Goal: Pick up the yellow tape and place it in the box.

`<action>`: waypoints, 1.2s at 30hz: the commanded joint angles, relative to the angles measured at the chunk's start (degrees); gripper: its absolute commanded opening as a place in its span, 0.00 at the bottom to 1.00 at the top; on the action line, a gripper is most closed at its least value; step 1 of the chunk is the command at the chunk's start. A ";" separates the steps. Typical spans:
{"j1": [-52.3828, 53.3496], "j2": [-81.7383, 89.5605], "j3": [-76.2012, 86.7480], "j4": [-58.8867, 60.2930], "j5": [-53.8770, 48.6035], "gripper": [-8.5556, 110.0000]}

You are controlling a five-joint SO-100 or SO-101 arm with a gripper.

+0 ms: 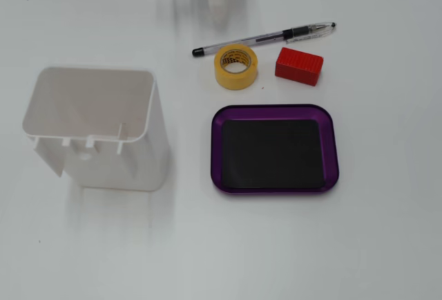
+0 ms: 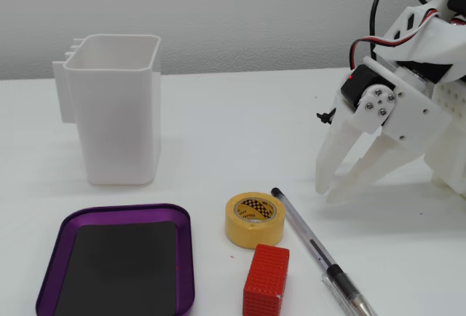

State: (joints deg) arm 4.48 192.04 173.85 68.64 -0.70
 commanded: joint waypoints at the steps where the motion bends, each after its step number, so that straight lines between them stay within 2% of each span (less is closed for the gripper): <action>1: 0.00 3.60 0.97 -2.20 -0.18 0.07; 20: 0.18 3.52 0.97 -2.20 -0.62 0.07; 22: 0.88 3.52 0.97 -2.90 -3.25 0.08; 27: 1.05 3.43 0.00 -3.08 -17.49 0.08; 32: 5.98 0.26 -8.96 -4.13 -17.84 0.08; 36: 6.59 -11.07 -18.11 -4.13 -17.84 0.11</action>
State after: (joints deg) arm 10.81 187.73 162.69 65.39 -18.02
